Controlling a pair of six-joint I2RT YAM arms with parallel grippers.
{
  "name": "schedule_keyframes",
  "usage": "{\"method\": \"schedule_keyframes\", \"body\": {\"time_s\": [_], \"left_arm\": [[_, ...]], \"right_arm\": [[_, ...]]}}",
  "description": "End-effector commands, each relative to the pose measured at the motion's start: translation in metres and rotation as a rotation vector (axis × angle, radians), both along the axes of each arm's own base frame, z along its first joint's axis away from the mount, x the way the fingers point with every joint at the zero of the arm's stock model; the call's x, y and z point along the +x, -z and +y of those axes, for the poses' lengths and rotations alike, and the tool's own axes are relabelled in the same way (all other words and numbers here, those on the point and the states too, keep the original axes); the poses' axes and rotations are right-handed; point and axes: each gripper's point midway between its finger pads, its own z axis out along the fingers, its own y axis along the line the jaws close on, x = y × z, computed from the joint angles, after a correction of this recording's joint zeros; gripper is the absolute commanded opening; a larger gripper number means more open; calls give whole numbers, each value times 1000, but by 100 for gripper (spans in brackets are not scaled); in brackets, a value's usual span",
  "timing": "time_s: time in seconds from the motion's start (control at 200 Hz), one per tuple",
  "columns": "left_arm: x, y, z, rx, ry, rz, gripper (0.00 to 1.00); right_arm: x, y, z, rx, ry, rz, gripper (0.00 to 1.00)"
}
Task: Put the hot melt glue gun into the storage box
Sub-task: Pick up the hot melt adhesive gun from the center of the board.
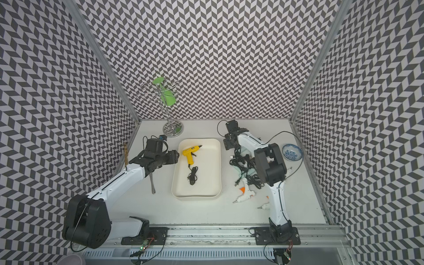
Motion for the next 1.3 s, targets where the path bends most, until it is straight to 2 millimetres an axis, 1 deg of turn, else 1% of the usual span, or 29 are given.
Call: {"method": "schedule_keyframes", "body": {"time_s": [0.0,0.085,0.15,0.315,0.456,0.581,0.681,0.781,0.831,0.881,0.946,1.031,1.091,1.226,1.296], "left_arm": [[3,-8,-1,-8,-5,-32,66],[4,-6,-2,-17,-7,-23,66],[3,-5,-3,-21,-6,-23,66],[3,-6,-1,-15,-10,-26,66],[4,-5,-1,-15,-12,-24,66],[4,-6,-1,-15,-13,-27,66],[4,-6,-1,-14,-14,-28,66],[5,-5,-1,-13,-12,-25,66],[5,-4,-1,-10,-11,-22,66],[5,-2,-1,-8,-14,-17,66],[4,3,1,-1,-20,-1,66],[4,11,3,10,-33,22,66],[5,15,4,13,-39,35,66],[10,20,8,11,-63,56,65],[12,21,7,11,-63,58,65]], "right_arm": [[11,-18,-5,25,1,-61,84],[12,-2,-14,26,22,-3,83],[11,6,-16,29,29,20,81],[10,17,-8,61,2,37,76],[11,29,-3,66,-12,63,69],[9,35,1,52,-28,66,66],[8,39,5,48,-37,70,61],[4,44,8,54,-40,91,51],[3,43,10,61,-43,97,44],[1,42,12,64,-46,97,40],[1,34,15,66,-51,79,36],[4,13,21,66,-66,30,31],[6,-9,25,64,-71,-21,29],[9,-65,34,109,-77,-134,27],[7,-88,37,131,-81,-173,27]]}}
